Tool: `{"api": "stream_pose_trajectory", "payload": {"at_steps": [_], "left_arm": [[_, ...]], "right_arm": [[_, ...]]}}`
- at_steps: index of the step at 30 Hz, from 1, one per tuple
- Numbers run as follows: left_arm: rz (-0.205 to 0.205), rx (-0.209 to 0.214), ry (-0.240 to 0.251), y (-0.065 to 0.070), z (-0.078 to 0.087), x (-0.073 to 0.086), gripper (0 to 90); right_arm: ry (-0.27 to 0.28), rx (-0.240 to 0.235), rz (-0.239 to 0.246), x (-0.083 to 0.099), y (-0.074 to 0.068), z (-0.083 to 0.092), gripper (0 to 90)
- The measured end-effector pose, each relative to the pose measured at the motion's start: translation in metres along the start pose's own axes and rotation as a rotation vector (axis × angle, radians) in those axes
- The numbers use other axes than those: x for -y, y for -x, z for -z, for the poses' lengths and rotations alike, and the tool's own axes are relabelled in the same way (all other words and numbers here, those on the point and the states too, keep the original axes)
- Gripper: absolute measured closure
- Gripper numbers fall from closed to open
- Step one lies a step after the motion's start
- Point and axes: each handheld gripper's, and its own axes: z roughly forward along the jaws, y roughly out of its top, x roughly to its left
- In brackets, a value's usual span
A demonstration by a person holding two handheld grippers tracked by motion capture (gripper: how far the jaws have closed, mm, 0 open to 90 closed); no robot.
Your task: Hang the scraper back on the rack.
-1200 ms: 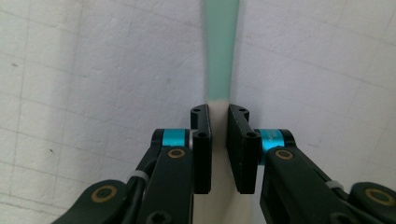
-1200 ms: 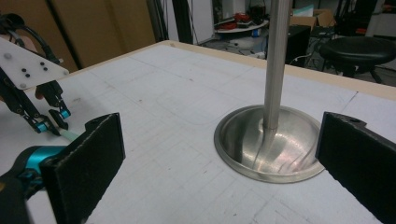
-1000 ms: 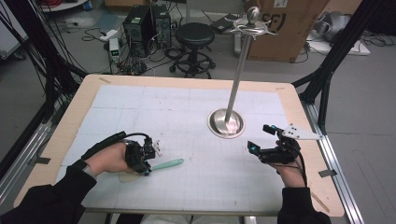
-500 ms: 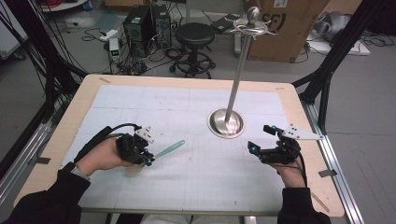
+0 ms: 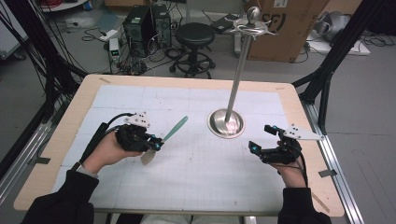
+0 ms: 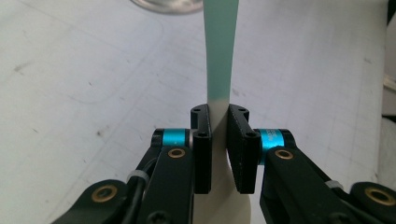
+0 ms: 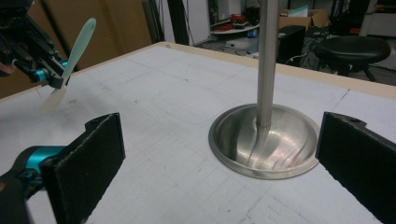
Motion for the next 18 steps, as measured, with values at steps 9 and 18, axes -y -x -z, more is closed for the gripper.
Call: {"api": "stream_pose_trajectory", "payload": {"at_steps": [9, 18], "left_arm": [[0.004, -0.057, 0.149, 0.001, -0.004, -0.014, 80.8], [0.011, -0.044, 0.209, -0.002, -0.007, -0.038, 80.8]], "right_arm": [[0.004, 0.001, -0.001, 0.0, 0.001, 0.0, 0.3], [0.009, -0.002, -0.006, 0.0, 0.001, 0.001, 0.3]]}}
